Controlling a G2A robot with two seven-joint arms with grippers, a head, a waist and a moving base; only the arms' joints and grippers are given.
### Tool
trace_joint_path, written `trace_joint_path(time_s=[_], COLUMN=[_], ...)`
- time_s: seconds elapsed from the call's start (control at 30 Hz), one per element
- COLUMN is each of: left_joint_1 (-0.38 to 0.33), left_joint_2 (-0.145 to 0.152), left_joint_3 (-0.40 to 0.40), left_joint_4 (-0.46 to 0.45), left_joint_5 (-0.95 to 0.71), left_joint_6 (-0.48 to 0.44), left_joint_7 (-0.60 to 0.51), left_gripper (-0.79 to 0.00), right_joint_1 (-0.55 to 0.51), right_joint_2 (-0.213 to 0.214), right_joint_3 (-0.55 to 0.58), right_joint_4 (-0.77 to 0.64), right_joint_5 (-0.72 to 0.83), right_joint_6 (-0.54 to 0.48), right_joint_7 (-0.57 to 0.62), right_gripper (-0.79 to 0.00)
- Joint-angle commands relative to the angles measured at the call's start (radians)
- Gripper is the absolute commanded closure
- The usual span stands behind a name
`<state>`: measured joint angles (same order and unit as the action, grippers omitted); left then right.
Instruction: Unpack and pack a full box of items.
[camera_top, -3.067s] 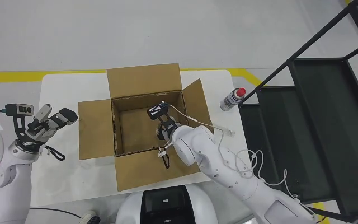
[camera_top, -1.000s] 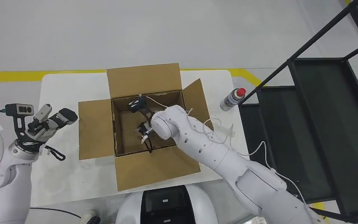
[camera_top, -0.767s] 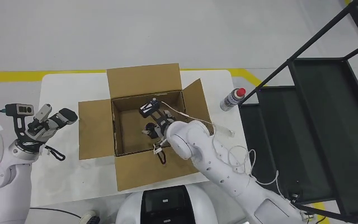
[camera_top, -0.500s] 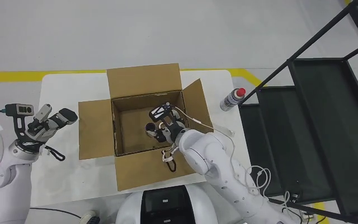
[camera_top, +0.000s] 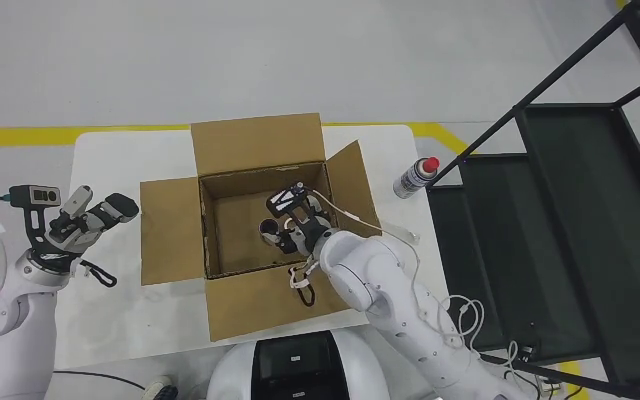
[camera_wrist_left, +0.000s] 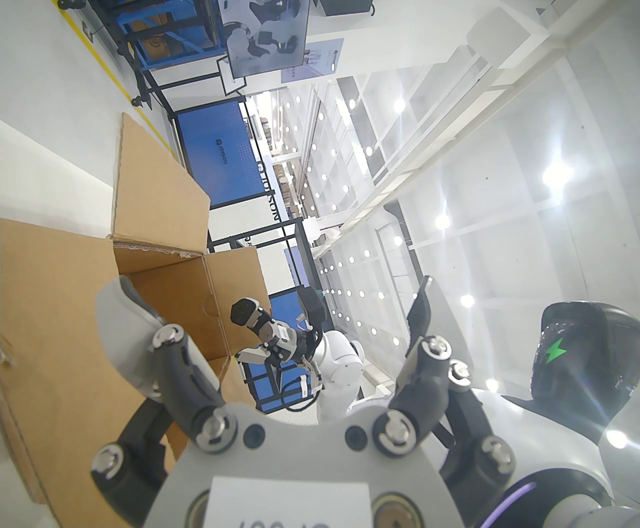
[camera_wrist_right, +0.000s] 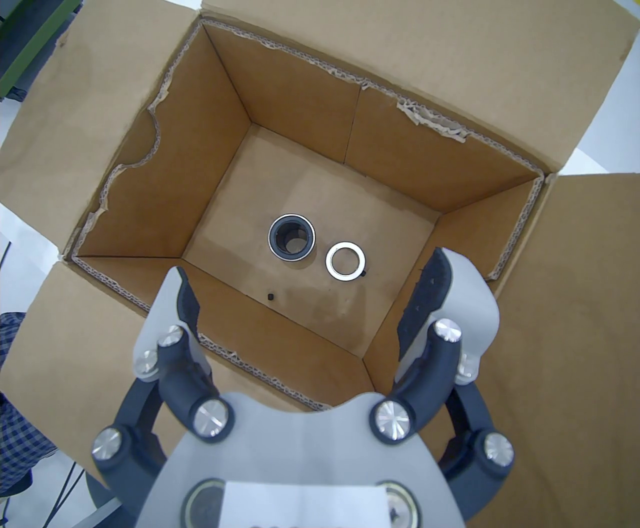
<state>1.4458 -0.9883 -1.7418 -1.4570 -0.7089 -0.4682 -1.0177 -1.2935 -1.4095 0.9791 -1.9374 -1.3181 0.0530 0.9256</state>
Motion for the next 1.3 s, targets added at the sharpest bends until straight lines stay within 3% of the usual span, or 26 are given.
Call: trace_joint_path(time_s=[0.0,0.13,0.3,0.6,0.77,1.1,1.27], left_joint_1=[0.000,0.000,0.000,0.000,0.000,0.000,0.000], left_joint_2=[0.000,0.000,0.000,0.000,0.000,0.000,0.000], left_joint_3=[0.000,0.000,0.000,0.000,0.000,0.000,0.000], left_joint_4=[0.000,0.000,0.000,0.000,0.000,0.000,0.000], left_joint_5=[0.000,0.000,0.000,0.000,0.000,0.000,0.000], left_joint_6=[0.000,0.000,0.000,0.000,0.000,0.000,0.000], left_joint_7=[0.000,0.000,0.000,0.000,0.000,0.000,0.000], left_gripper=[-0.785,-0.785,-0.785,-0.785,-0.785,-0.785,-0.785], right_joint_1=[-0.025,-0.098,-0.231,-0.437,-0.471,-0.471,-0.468], right_joint_2=[0.011,0.034,0.059,0.083,0.091,0.091,0.089], right_joint_3=[0.082,0.245,0.482,0.771,0.811,0.811,0.807], right_joint_4=[-0.045,-0.158,-0.265,-0.187,-0.125,-0.125,-0.128], right_joint_5=[0.128,0.236,0.333,0.474,0.450,0.450,0.325], right_joint_6=[-0.083,-0.193,-0.303,-0.529,-0.611,-0.611,-0.499], right_joint_7=[-0.029,-0.065,-0.194,-0.466,-0.531,-0.531,-0.621], right_gripper=[-0.785,-0.785,-0.785,-0.785,-0.785,-0.785,-0.785])
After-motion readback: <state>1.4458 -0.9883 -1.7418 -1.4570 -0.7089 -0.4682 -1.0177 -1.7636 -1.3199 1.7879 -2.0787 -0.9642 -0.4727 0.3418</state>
